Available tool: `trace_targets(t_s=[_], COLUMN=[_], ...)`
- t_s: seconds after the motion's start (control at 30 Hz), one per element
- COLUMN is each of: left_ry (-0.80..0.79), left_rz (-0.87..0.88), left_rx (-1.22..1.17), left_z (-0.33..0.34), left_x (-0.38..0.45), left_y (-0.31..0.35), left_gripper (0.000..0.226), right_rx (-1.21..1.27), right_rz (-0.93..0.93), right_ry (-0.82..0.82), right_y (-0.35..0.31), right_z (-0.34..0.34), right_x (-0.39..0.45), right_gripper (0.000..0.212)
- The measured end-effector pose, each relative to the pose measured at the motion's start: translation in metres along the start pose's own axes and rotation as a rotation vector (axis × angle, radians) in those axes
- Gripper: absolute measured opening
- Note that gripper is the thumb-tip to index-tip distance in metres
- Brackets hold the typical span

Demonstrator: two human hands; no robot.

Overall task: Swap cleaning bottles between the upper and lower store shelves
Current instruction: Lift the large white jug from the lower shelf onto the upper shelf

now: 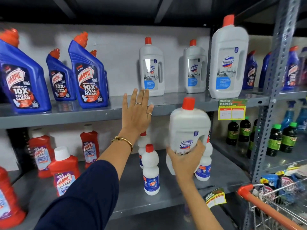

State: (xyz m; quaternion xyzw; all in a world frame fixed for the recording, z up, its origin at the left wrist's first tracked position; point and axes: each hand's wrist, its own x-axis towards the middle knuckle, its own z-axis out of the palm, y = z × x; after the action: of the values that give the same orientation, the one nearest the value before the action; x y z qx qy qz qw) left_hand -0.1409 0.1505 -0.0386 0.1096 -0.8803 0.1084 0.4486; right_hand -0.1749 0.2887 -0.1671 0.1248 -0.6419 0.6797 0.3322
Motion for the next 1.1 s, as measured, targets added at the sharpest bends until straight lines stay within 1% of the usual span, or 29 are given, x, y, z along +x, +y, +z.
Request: trace_targets(t_s=[0.1, 0.2, 0.33, 0.47, 0.57, 0.7, 0.9, 1.1], left_ry=[-0.007, -0.020, -0.039, -0.035, -0.009, -0.018, 0.047, 0.027], left_rz=[0.014, -0.022, -0.046, -0.033, -0.026, -0.023, -0.026, -0.037], left_rx=[-0.048, -0.102, -0.057, -0.056, -0.052, -0.018, 0.054, 0.104], left_z=[-0.005, -0.009, -0.013, -0.015, -0.013, -0.008, -0.002, 0.000], left_x=[-0.001, -0.002, -0.004, -0.005, -0.006, -0.005, -0.005, -0.005], left_y=[-0.002, -0.009, -0.021, -0.020, -0.022, -0.024, -0.025, -0.023], left_gripper=[0.057, 0.066, 0.074, 0.077, 0.078, 0.081, 0.077, 0.076], right_rx=[0.058, 0.105, 0.127, 0.109, 0.070, 0.029, -0.016, -0.041], right_rz=[-0.072, -0.150, -0.252, -0.296, -0.270, -0.253, -0.246, -0.271], right_ry=[0.030, 0.053, 0.038, 0.014, -0.032, -0.088, -0.088, -0.098], right_y=[-0.044, -0.086, -0.140, -0.175, -0.177, -0.164, -0.153, -0.141], right_z=[-0.003, -0.005, 0.005, 0.030, 0.057, 0.085, 0.110, 0.127], right_x=[0.030, 0.058, 0.090, 0.119, 0.132, 0.137, 0.147, 0.152], right_gripper=[0.098, 0.103, 0.109, 0.106, 0.106, 0.104, 0.101, 0.101])
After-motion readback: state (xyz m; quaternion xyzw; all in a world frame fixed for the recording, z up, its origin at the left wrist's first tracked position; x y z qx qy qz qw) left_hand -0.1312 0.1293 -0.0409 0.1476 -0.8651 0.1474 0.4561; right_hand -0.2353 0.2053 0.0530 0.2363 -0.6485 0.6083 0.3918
